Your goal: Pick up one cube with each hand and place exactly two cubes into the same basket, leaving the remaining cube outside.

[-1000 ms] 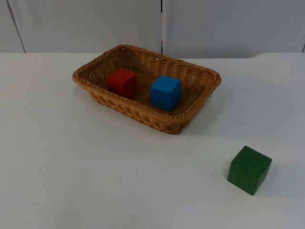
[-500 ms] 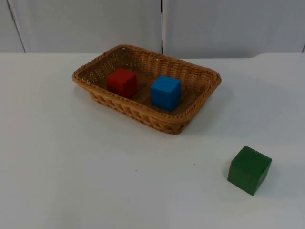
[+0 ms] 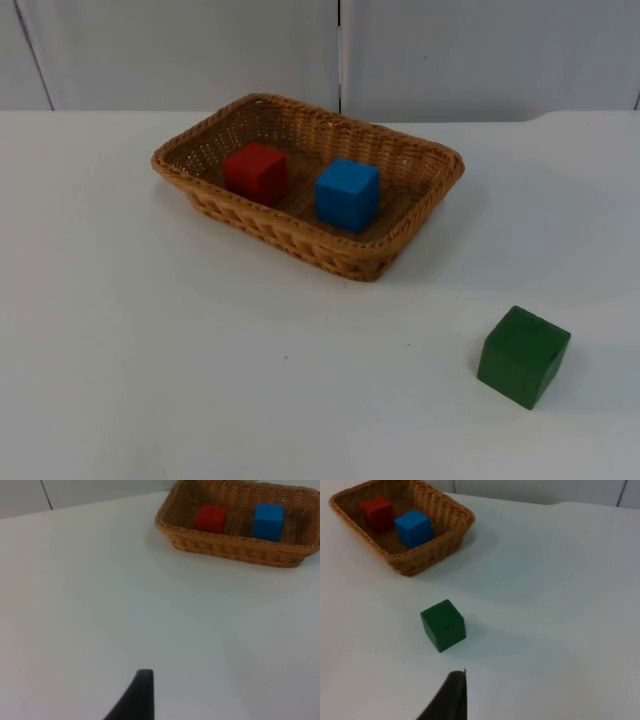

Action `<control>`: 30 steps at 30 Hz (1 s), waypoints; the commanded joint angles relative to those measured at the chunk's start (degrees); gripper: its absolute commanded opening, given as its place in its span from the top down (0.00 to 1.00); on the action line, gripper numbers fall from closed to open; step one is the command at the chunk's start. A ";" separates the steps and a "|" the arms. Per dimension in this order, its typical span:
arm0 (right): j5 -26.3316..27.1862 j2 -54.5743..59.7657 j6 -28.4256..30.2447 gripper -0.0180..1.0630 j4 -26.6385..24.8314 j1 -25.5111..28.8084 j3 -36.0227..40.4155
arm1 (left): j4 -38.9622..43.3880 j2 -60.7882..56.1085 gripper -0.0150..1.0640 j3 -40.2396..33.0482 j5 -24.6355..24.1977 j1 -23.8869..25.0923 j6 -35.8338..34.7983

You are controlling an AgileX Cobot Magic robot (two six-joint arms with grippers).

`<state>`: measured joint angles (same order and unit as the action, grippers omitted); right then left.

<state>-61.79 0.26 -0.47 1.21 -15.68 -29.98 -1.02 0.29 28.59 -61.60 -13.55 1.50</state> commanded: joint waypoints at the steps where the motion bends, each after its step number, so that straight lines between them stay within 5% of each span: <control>1: -0.01 -0.26 -0.13 0.01 -0.17 2.52 0.43 | 0.30 -0.29 0.01 -0.28 0.05 -0.30 -0.36; 10: -0.01 -0.26 -0.13 0.01 -0.17 11.36 0.43 | 0.30 -0.29 0.01 -0.28 0.05 -0.30 -0.36; 30: -0.01 -0.26 -0.13 0.01 -0.17 12.06 0.43 | 0.40 -0.29 0.01 -0.28 0.05 -0.30 -0.36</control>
<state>-61.79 0.26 -0.47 1.09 -4.08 -29.98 -1.02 0.29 28.59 -61.60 -13.55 1.50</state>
